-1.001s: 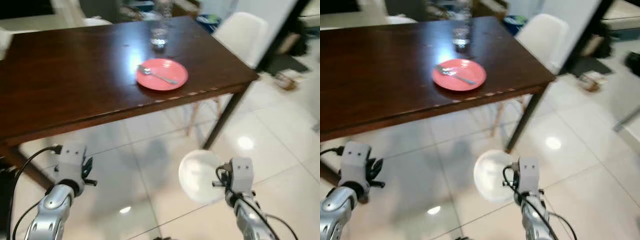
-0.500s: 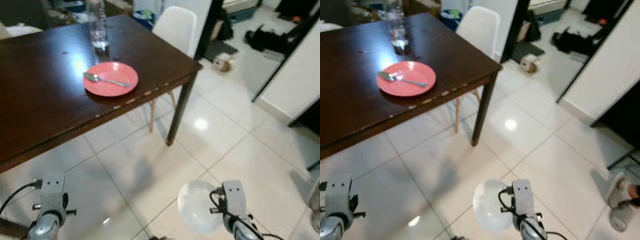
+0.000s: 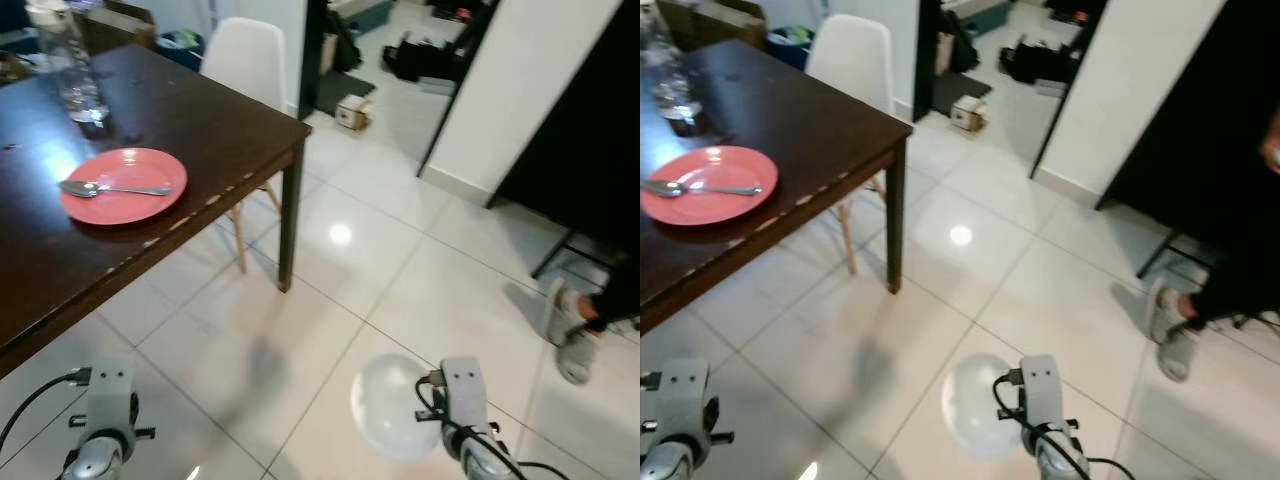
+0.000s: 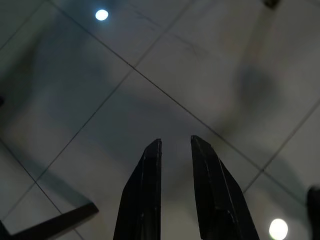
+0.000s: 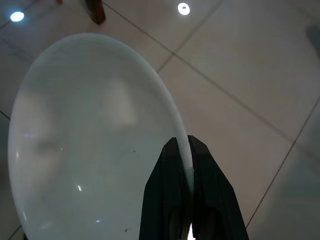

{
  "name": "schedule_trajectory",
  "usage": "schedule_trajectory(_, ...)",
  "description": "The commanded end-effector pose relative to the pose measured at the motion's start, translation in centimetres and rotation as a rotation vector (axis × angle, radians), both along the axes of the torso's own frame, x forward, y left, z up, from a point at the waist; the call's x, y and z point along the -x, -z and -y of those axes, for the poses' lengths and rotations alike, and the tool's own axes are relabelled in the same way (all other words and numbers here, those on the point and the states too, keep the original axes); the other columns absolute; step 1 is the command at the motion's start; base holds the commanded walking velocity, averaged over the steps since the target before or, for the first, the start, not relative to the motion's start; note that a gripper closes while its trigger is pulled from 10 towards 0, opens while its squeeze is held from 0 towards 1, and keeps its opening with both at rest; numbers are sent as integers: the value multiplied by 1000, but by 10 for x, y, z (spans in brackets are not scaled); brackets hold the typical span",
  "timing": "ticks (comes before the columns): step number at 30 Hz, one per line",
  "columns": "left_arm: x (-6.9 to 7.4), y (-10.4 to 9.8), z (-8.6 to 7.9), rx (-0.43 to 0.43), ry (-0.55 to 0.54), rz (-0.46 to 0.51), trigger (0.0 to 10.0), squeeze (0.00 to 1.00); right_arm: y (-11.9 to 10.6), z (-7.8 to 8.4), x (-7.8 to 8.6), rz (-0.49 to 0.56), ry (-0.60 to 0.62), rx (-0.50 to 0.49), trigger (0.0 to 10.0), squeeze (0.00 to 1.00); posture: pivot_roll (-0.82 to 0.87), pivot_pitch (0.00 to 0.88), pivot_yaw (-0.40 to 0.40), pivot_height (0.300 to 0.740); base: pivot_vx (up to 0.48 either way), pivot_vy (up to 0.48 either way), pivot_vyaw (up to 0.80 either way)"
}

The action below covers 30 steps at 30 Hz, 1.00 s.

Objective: Setting the table

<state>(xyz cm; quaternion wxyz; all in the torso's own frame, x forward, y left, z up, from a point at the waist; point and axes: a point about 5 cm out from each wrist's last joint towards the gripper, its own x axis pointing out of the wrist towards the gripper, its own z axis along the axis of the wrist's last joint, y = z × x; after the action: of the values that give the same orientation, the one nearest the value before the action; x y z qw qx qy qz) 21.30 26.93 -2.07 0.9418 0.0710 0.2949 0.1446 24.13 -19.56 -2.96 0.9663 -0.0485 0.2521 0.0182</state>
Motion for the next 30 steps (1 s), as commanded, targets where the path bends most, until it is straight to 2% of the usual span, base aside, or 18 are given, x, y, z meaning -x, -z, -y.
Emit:
schedule_trajectory(1, -1, 1, 3, -8, 11, 6, 10000, 0, 3, 6, 5, -17, 14, 10, 10000, 0, -28, 70, 33, 740, 0, 0, -788)
schedule_trajectory(16, -6, 1, 4, -19, 24, 15, 10000, 0, 2, 7, 2, -2, 20, 11, 10000, 0, -32, 67, 36, 740, 0, 0, -786)
schedule_trajectory(30, -1, 3, -3, -29, 13, 12, 10000, 0, 2, 10, 2, -1, 16, 17, 10000, 0, -24, 75, 28, 740, 0, 0, -786)
